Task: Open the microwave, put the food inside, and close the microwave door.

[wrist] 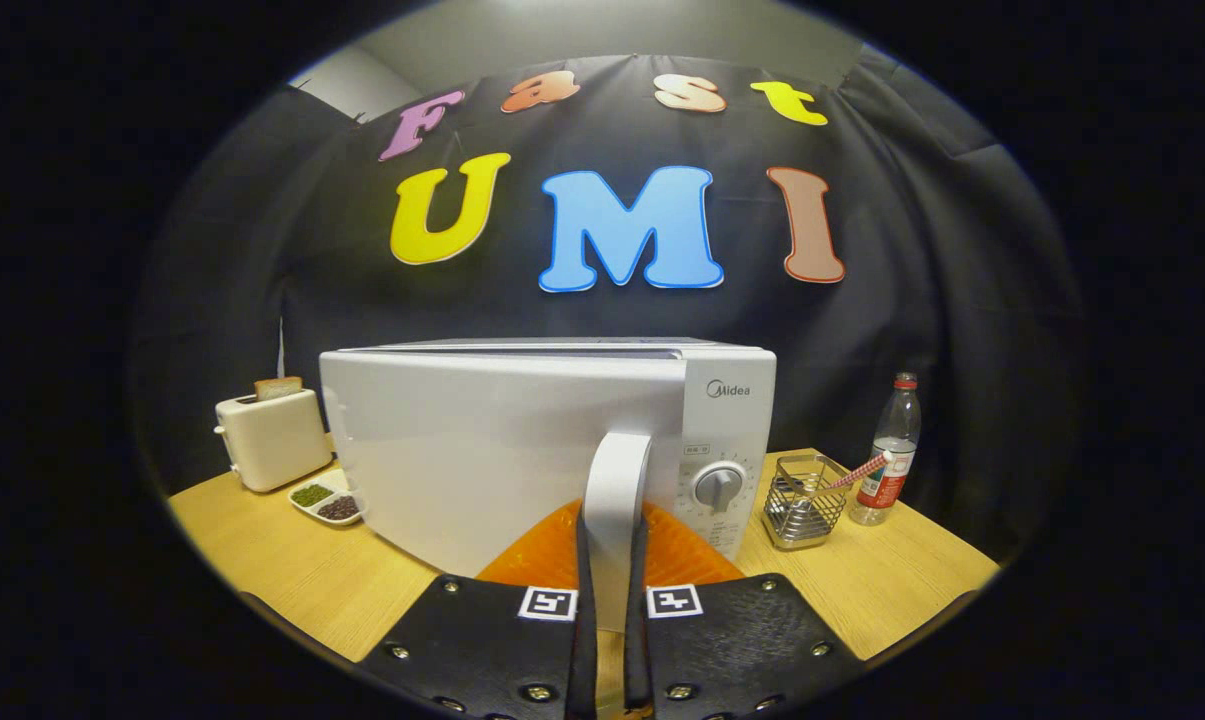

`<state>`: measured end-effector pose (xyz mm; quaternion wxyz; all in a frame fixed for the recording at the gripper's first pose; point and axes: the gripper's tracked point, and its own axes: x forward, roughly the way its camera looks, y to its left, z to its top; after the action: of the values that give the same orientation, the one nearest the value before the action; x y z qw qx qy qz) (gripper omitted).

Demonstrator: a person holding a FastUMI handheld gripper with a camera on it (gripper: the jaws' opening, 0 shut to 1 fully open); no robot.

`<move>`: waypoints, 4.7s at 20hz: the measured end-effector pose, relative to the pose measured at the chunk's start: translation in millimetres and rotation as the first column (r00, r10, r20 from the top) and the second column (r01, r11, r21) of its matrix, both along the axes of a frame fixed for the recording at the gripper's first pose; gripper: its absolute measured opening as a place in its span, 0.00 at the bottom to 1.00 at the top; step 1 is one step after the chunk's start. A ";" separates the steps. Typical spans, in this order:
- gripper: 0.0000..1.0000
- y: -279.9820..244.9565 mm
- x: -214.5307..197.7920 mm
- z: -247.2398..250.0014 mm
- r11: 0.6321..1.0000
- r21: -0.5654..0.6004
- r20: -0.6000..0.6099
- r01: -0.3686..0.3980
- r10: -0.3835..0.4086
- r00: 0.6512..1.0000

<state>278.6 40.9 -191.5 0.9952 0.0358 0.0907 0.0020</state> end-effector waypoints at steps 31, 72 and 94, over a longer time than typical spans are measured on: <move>0.10 321.9 -146.4 30.9 0.993 0.013 0.120 0.117 -0.117 0.986; 0.98 -46.9 -123.7 -133.7 0.892 0.015 -0.438 -0.452 0.412 0.799; 0.59 -22.2 -113.4 -70.9 0.920 0.211 -0.231 -0.331 0.376 0.898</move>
<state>165.2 18.8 -262.4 0.9503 0.1018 0.2282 0.1859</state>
